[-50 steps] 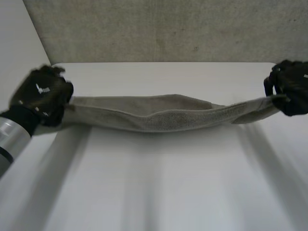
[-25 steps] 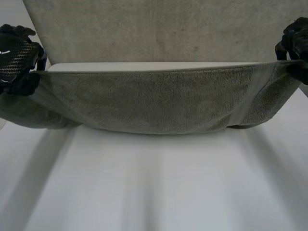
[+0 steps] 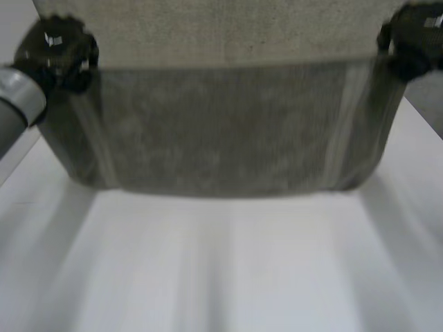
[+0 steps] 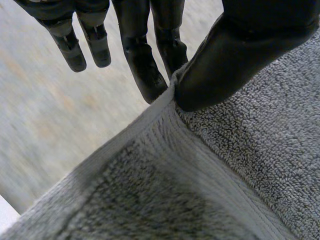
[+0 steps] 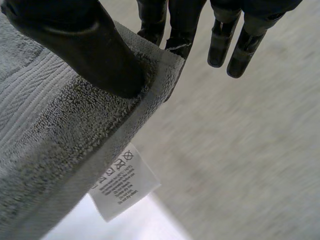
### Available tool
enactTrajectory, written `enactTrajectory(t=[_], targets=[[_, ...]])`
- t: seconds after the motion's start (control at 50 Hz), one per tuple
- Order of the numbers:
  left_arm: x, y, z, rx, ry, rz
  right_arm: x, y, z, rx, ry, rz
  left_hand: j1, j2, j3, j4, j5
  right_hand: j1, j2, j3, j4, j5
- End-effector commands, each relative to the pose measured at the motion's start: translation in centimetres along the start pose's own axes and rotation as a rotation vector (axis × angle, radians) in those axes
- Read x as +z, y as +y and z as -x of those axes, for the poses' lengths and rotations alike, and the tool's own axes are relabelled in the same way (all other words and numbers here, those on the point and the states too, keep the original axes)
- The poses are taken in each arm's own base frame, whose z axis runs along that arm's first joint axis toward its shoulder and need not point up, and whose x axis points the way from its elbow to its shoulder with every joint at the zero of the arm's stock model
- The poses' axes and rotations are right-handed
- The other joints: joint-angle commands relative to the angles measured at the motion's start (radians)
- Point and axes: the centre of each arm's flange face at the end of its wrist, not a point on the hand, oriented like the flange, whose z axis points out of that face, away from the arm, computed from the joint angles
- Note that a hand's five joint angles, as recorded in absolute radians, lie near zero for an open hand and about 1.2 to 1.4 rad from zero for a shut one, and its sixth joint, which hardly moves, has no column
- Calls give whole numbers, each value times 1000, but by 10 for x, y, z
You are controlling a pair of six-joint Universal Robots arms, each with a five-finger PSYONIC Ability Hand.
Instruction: Fold the towel.
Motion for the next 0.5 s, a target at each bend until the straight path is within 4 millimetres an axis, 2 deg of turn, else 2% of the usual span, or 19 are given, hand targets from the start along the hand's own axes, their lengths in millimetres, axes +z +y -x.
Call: enactTrajectory(t=[0.02,0.08,0.1,0.12,0.14,0.18,0.2,0.26,0.28,0.3,0.32,0.34,0.36,0.38,0.4,0.48,0.5], targets=[[-12,-106,23,2,-111,-318,-6,-79,-32,112,105,-294,114,49,-51,-59,70,78,78,-43,-76,53],[-21,-107,23,-52,-101,-344,-8,-77,-29,158,61,-306,114,49,-51,-59,70,78,78,-43,-76,53],[-21,-107,23,-52,-101,-344,-10,-69,-22,164,31,-282,114,49,-51,-59,70,78,78,-43,-76,53],[-23,-98,20,-68,-84,-330,-15,-64,-15,165,6,-261,114,49,-51,-59,70,78,78,-43,-76,53],[-23,-98,20,-68,-84,-330,-15,-64,-15,165,6,-261,114,49,-51,-59,70,78,78,-43,-76,53],[-27,-76,14,-76,-40,-283,-23,-61,-8,155,-15,-251,114,49,-51,-59,70,78,78,-43,-76,53],[-27,-76,14,-76,-40,-282,-28,-56,-3,147,-31,-232,114,49,-51,-59,70,78,78,-43,-76,53],[-41,-49,7,-93,6,-198,-36,-41,5,125,-50,-185,114,49,-51,-59,70,78,78,-43,-76,53],[-41,-49,7,-94,6,-197,-36,-41,5,125,-50,-185,114,49,-51,-59,70,78,78,-43,-76,53],[-45,-42,6,-101,10,-173,-39,-23,8,119,-62,-131,114,49,-51,-59,70,78,78,-43,-76,53],[-45,-41,6,-101,10,-173,-39,-22,8,119,-62,-130,114,49,-51,-59,70,78,78,-43,-76,53],[-51,-32,2,-113,20,-141,-44,-5,8,123,-70,-80,114,49,-51,-59,70,78,78,-43,-76,53],[-58,-23,-2,-123,28,-111,-44,-5,8,123,-70,-79,114,49,-51,-59,70,78,78,-43,-76,53],[-59,-23,-2,-123,28,-111,-49,12,10,133,-78,-31,114,49,-51,-59,70,78,78,-43,-76,53],[-67,-15,-5,-131,34,-86,-55,21,11,143,-83,-6,114,49,-51,-59,70,78,78,-43,-76,53],[-89,8,-11,-155,52,-16,-68,35,15,162,-102,28,114,49,-51,-59,70,78,78,-43,-76,53],[-89,8,-11,-155,52,-16,-75,40,17,173,-117,40,114,49,-51,-59,70,78,78,-43,-76,53]])
